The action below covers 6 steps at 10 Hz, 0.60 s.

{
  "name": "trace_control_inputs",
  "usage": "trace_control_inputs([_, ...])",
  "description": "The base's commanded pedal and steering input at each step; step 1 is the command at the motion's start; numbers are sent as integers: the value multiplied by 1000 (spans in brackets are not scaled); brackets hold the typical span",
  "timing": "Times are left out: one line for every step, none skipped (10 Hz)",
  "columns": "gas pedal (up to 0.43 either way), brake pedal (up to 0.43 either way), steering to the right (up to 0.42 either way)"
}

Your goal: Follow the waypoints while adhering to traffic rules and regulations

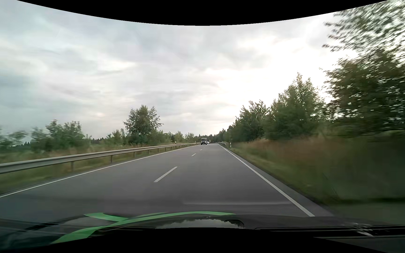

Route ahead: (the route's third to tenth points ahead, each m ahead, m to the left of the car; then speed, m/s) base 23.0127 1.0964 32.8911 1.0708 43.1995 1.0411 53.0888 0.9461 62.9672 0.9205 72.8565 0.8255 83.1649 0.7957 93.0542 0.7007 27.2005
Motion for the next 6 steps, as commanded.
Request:
trace_control_inputs([378, 0, -2])
trace_control_inputs([390, 0, -2])
trace_control_inputs([390, 0, -2])
trace_control_inputs([398, 0, -3])
trace_control_inputs([398, 0, -3])
trace_control_inputs([409, 0, -3])
